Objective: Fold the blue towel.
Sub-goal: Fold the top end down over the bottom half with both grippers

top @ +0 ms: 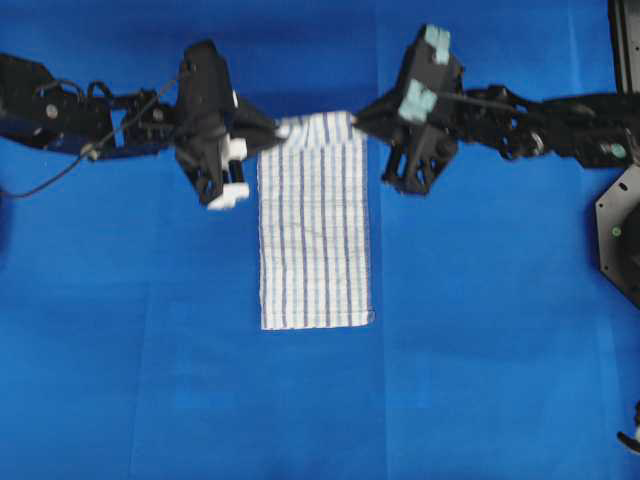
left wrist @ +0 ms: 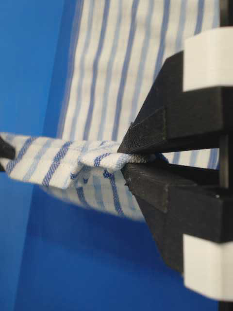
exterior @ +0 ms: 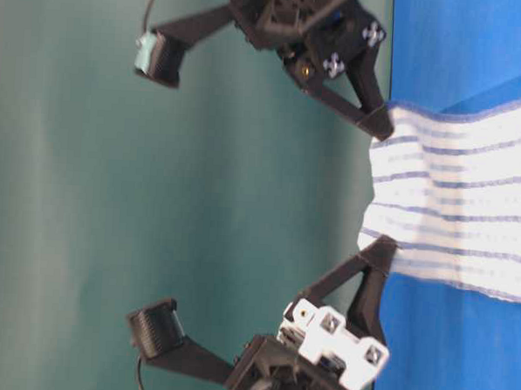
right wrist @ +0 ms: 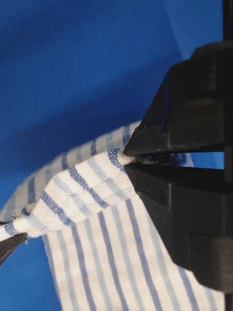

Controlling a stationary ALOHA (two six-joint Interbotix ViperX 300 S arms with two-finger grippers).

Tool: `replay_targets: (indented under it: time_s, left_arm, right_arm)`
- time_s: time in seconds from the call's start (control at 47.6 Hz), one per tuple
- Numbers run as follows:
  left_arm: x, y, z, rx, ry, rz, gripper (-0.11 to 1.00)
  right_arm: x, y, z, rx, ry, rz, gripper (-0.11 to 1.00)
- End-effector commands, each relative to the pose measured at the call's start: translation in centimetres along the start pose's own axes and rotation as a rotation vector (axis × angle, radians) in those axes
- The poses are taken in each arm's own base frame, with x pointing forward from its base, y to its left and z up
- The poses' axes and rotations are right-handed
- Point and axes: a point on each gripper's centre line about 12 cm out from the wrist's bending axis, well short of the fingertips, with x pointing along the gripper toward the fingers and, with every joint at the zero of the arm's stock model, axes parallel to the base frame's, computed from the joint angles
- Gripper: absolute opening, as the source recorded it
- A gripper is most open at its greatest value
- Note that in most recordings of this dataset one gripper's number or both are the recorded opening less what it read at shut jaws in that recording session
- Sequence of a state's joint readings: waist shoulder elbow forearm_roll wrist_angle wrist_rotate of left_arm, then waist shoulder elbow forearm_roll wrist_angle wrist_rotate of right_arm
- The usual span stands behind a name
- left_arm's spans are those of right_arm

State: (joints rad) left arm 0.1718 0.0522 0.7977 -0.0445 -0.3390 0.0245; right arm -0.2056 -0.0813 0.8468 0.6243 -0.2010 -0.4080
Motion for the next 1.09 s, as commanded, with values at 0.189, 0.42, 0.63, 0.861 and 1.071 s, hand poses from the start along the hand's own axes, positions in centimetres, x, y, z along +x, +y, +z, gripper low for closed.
replay_targets:
  time_s: [0.189, 0.42, 0.63, 0.861, 1.071]
  left_arm:
    - [-1.4, -6.9, 0.9, 0.002, -0.037, -0.166, 0.03]
    - [-2.1, -10.8, 0.3, 0.008, -0.028, -0.259, 0.03]
    - [-2.5, -12.8, -0.2, 0.019, -0.022, -0.306, 0.03]
    - [-1.8, -13.8, -1.5, 0.015, 0.016, -0.323, 0.03]
    - [-0.2, -14.4, -3.4, -0.016, 0.062, -0.321, 0.03]
  right_arm:
    - [-2.5, 5.0, -1.2, 0.030, -0.040, 0.101, 0.30]
    - [-3.4, 8.5, -2.6, 0.054, -0.047, 0.157, 0.30]
    - [-3.2, 10.7, -4.2, 0.080, -0.024, 0.164, 0.30]
    - [-2.4, 12.5, -5.7, 0.097, 0.009, 0.155, 0.30]
    - [-1.7, 13.2, -6.6, 0.091, 0.042, 0.155, 0.30]
